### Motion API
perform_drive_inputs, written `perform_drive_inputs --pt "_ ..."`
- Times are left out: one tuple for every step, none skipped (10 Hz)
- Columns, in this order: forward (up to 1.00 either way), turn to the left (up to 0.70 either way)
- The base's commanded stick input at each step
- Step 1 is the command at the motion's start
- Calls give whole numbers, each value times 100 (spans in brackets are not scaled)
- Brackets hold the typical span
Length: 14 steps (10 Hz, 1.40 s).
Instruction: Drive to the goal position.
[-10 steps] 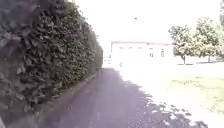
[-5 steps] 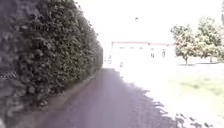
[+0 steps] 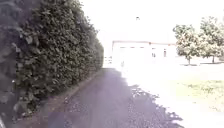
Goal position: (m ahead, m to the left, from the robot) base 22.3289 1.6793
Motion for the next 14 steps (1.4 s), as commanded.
perform_drive_inputs --pt "85 0" --pt "85 0" --pt "85 0" --pt "85 0" --pt "85 0" --pt "85 0" --pt "85 0" --pt "85 0" --pt "85 0" --pt "85 0" --pt "85 0" --pt "85 0" --pt "85 0" --pt "85 0"
